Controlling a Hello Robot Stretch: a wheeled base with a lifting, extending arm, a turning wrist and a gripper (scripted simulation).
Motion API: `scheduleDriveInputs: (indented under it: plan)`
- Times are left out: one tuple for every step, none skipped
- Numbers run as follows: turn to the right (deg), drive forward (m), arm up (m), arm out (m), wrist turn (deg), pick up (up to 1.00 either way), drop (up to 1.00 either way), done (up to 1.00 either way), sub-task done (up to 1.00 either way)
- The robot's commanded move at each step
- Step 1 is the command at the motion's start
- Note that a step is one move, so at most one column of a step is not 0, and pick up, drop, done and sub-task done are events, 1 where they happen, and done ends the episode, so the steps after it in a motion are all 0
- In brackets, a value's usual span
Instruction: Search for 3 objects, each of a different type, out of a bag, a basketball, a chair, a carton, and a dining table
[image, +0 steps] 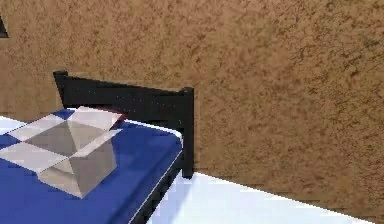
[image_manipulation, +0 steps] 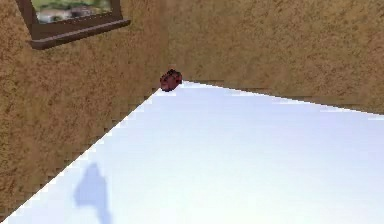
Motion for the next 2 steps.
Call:
scheduleDriveInputs:
  plan:
    - [-36.0, 0.00, 0.00, 0.00, 0.0, 0.00, 0.00, 0.00, 0.00]
    - [0.0, 0.00, 0.00, 0.00, 0.0, 0.00, 0.00, 1.00, 0.00]
